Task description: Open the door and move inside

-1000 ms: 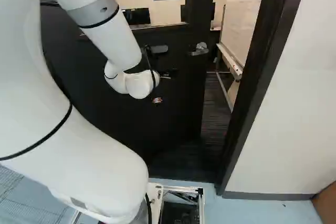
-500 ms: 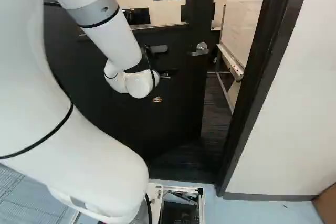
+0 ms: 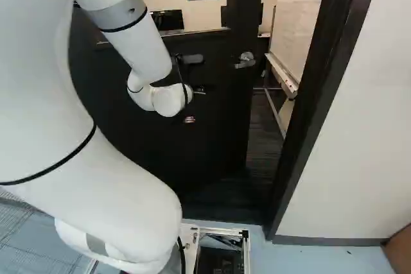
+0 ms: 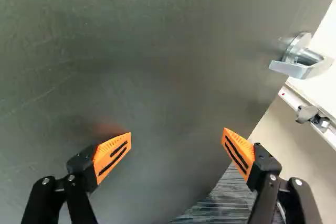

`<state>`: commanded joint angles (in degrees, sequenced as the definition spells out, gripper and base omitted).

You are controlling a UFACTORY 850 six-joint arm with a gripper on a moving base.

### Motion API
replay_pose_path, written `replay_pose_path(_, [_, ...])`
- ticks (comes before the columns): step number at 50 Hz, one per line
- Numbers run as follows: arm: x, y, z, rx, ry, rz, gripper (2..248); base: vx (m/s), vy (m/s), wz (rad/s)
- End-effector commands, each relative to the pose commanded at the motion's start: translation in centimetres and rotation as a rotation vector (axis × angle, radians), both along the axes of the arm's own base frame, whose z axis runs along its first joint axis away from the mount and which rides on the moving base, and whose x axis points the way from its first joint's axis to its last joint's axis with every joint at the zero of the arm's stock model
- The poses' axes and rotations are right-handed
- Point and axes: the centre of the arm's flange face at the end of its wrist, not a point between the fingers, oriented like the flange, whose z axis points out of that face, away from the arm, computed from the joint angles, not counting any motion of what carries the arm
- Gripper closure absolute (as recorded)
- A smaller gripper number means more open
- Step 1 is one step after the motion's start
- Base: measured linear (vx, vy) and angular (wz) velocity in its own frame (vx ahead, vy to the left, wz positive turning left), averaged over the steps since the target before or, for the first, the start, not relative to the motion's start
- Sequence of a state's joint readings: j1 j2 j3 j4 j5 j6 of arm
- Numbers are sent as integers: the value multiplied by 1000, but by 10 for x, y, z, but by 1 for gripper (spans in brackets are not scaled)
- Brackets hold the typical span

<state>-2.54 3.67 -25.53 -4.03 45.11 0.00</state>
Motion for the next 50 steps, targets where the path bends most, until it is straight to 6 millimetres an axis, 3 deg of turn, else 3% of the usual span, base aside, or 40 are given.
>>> replay_pose_path(50, [34,36,1,84,1,-39,3,0,0,0])
